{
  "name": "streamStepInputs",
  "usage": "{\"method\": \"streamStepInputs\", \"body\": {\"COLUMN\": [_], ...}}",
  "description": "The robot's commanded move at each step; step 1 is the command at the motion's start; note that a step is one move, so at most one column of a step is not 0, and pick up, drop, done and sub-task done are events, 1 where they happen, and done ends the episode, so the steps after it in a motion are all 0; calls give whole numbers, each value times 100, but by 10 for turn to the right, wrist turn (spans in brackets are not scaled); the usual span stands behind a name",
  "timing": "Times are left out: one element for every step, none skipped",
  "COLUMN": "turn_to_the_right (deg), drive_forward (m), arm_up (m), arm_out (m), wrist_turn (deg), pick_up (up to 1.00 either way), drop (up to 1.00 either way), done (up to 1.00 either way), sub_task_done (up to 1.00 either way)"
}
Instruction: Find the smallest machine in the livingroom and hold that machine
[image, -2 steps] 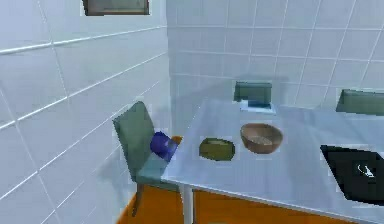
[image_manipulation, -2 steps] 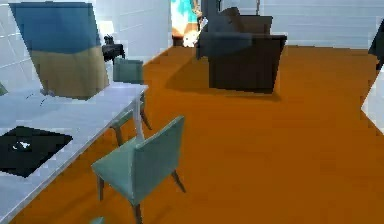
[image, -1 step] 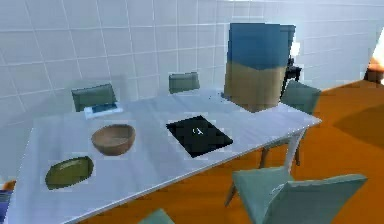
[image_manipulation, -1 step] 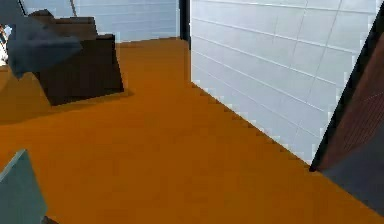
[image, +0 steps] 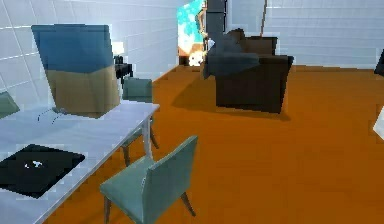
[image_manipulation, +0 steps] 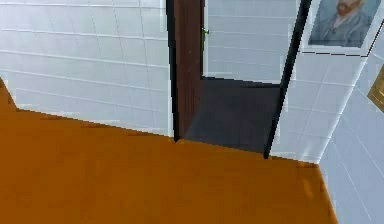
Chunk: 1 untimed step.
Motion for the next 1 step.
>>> {"method": "streamStepInputs", "body": {"turn_to_the_right": [90], "drive_forward": [0], "arm_up": [0], "arm_out": [0], "wrist_turn": [0], "pick_up": [0], "drop": [0], "done": [0], "sub_task_done": [0]}}
